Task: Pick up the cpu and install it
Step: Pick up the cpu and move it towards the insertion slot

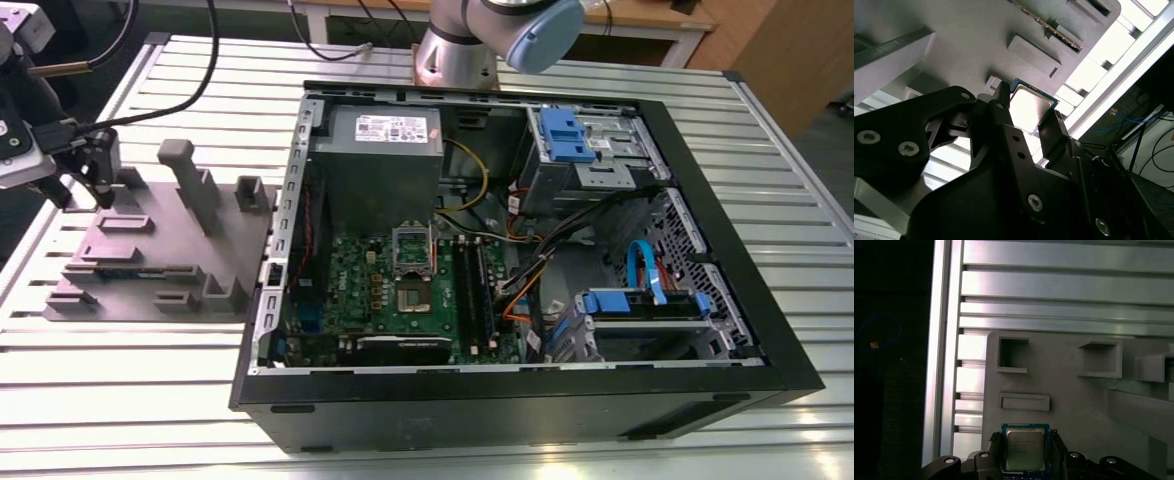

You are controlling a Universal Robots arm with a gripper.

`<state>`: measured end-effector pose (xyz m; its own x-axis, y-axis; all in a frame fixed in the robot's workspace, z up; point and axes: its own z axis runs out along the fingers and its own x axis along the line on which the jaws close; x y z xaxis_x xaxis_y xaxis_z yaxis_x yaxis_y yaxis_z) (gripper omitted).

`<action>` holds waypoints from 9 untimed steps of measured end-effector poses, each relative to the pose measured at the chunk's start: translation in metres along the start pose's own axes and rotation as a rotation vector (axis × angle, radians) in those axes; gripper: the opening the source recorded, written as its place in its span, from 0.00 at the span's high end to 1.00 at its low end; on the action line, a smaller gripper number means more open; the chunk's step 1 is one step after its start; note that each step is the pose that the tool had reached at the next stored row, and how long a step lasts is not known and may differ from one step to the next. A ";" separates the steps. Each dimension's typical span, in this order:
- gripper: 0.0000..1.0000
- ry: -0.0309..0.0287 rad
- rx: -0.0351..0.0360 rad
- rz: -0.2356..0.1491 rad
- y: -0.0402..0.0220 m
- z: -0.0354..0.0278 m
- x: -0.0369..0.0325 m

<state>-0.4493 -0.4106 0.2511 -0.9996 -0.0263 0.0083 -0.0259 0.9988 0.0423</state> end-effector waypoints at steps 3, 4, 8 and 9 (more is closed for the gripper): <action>0.53 0.0000 0.0000 0.000 0.0002 -0.0042 0.0000; 0.53 0.0001 0.0000 0.000 0.0002 -0.0044 0.0000; 0.53 0.0000 0.0000 0.000 0.0006 -0.0135 0.0001; 0.53 0.0000 0.0000 0.000 0.0006 -0.0137 0.0001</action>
<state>-0.4493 -0.4106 0.2648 -0.9996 -0.0263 0.0083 -0.0260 0.9988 0.0423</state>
